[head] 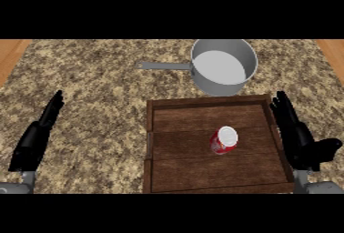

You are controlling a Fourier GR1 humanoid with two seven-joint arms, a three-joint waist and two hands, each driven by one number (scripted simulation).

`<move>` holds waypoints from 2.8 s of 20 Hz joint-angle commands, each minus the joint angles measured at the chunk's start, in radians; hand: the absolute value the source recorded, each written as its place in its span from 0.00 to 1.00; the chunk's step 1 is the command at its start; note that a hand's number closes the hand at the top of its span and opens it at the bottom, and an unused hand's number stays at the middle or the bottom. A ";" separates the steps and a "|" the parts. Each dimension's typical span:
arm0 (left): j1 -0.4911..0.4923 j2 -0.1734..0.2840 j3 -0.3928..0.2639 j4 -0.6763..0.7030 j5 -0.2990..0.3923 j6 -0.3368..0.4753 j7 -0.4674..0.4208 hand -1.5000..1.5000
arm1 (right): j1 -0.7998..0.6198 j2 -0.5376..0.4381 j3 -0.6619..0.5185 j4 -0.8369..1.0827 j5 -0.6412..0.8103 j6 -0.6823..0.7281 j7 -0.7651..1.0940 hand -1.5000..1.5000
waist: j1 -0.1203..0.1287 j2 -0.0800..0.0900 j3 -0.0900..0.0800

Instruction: Pick the can from the tray and place it in the pot

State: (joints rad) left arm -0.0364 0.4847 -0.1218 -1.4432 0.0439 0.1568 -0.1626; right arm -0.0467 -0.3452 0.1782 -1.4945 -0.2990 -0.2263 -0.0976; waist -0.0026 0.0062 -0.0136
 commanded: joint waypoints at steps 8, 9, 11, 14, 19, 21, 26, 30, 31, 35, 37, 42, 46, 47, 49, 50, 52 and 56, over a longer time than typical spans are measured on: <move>-0.144 -0.144 0.087 -0.083 0.168 0.068 0.207 0.50 | -0.165 -0.329 -0.026 0.110 0.363 -0.008 -0.068 1.00 | 0.019 0.003 0.009; -0.164 -0.164 0.090 -0.066 0.177 0.083 0.251 0.50 | -0.181 -0.208 -0.095 0.157 0.279 -0.072 -0.112 0.00 | 0.008 -0.001 0.014; -0.127 -0.152 0.101 -0.136 0.185 0.081 0.282 0.50 | -0.183 -0.131 -0.136 0.256 0.224 -0.033 -0.301 0.00 | 0.017 -0.003 0.016; -0.161 -0.132 0.121 -0.170 0.180 0.088 0.351 0.50 | -0.164 -0.141 -0.140 0.138 0.195 0.035 -0.349 0.00 | 0.004 -0.008 0.014; -0.120 -0.172 0.112 -0.161 0.152 0.087 0.318 0.50 | -0.078 -0.224 -0.117 -0.110 0.218 0.112 -0.201 0.00 | -0.005 -0.009 0.013; -0.189 -0.138 0.153 -0.109 0.163 0.078 0.326 0.50 | -0.098 -0.286 -0.068 -0.164 0.242 0.165 -0.087 0.00 | -0.011 -0.009 0.012; -0.153 -0.153 0.128 -0.144 0.152 0.083 0.329 0.50 | -0.194 -0.437 0.011 -0.197 0.249 0.355 0.172 0.00 | 0.008 -0.008 0.010; -0.203 -0.185 0.090 -0.139 0.121 0.111 0.355 0.50 | -0.264 -0.437 0.153 -0.277 0.335 0.412 0.371 0.00 | 0.012 -0.006 0.011; -0.157 -0.168 0.108 -0.157 0.138 0.087 0.334 0.50 | -0.256 -0.484 0.146 -0.325 0.299 0.471 0.434 0.00 | 0.010 -0.011 0.010; -0.182 -0.148 0.135 -0.201 0.156 0.086 0.395 0.50 | -0.355 -0.397 0.250 -0.353 0.309 0.527 0.642 0.00 | 0.019 -0.008 0.012; -0.176 -0.216 0.078 -0.165 0.094 0.126 0.353 0.50 | -0.383 -0.343 0.267 -0.331 0.334 0.543 0.690 0.00 | 0.010 -0.006 0.013; -0.122 -0.179 0.157 -0.167 0.141 0.033 0.328 0.50 | -0.343 -0.218 0.269 -0.337 0.412 0.566 0.747 0.00 | 0.007 -0.007 0.013; -0.179 -0.193 0.156 -0.198 0.112 0.053 0.389 0.50 | -0.360 -0.124 0.268 -0.327 0.455 0.608 0.800 0.00 | 0.005 -0.006 0.014; -0.127 -0.203 0.148 -0.182 0.110 0.048 0.346 0.50 | -0.340 -0.072 0.362 -0.367 0.529 0.537 0.865 0.00 | 0.006 -0.007 0.013; -0.217 -0.177 0.197 -0.155 0.136 0.031 0.406 0.50 | -0.303 -0.137 0.272 -0.334 0.502 0.628 0.803 0.00 | 0.002 -0.006 0.014; -0.180 -0.192 0.154 -0.218 0.104 0.050 0.441 0.50 | -0.338 -0.116 0.275 -0.278 0.544 0.621 0.801 0.00 | 0.006 -0.007 0.014; -0.148 -0.201 0.160 -0.245 0.102 0.055 0.440 0.50 | -0.333 -0.084 0.282 -0.219 0.608 0.598 0.781 0.00 | 0.009 -0.006 0.014; -0.198 -0.248 0.160 -0.142 0.071 0.057 0.367 0.50 | -0.307 -0.012 0.315 -0.178 0.697 0.599 0.754 0.00 | 0.004 -0.005 0.014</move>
State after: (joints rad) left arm -0.1988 0.2685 0.0423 -1.6234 0.1404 0.1988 0.2148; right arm -0.3549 -0.4316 0.4639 -1.7495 0.3066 0.3866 0.6811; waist 0.0020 -0.0002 -0.0001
